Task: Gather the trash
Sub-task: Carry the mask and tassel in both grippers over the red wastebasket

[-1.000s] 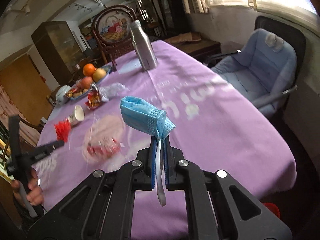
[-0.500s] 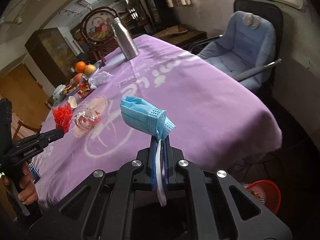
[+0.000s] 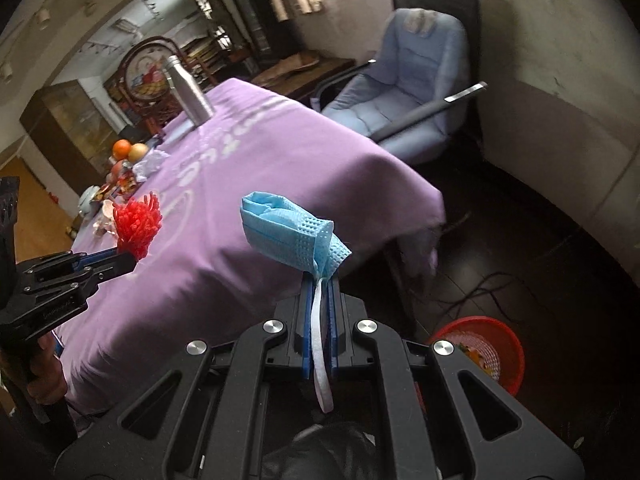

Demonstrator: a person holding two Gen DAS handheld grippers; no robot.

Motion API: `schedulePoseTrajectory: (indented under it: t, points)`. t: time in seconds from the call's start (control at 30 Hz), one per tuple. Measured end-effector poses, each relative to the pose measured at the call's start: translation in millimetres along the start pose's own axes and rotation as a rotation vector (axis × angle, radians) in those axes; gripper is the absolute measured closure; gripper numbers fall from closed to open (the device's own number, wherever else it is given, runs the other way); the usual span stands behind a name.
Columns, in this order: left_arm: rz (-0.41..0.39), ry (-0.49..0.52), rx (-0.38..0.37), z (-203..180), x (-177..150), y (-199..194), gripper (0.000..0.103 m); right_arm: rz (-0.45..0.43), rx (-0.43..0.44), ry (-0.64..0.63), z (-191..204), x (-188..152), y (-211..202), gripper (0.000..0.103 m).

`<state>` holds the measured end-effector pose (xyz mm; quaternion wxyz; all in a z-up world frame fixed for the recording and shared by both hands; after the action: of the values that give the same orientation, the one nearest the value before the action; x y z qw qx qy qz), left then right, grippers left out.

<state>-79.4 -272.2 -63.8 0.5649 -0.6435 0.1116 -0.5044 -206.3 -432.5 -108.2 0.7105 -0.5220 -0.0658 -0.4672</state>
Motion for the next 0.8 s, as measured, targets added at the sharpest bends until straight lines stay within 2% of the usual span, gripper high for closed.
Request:
schedulePoseTrajectory:
  t: [0.37, 0.53, 0.8]
  points:
    - [0.037, 0.139, -0.061, -69.9, 1.9, 23.4, 0.09, 0.025, -0.056, 0.078, -57.3, -22.7, -4.5, 0.095]
    - [0.062, 0.201, -0.091, -99.7, 0.6, 36.9, 0.09, 0.065, -0.095, 0.111, -83.7, -39.8, -0.8, 0.095]
    - [0.151, 0.322, -0.197, -162.2, -9.2, 76.2, 0.09, 0.151, -0.163, 0.201, -135.7, -80.8, 12.4, 0.095]
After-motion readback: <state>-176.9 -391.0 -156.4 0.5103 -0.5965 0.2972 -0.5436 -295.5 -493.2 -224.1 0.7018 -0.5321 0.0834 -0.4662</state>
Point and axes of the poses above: each gripper's, at about its wrist camera, not at the fingertips, and y roughly the way its jaws point, z to its left, x to its top, the point moved 5 cm from there along y, roughly the way its jaws point, and after that the axes turned 5 degrees about x, right-handed, at the moved point
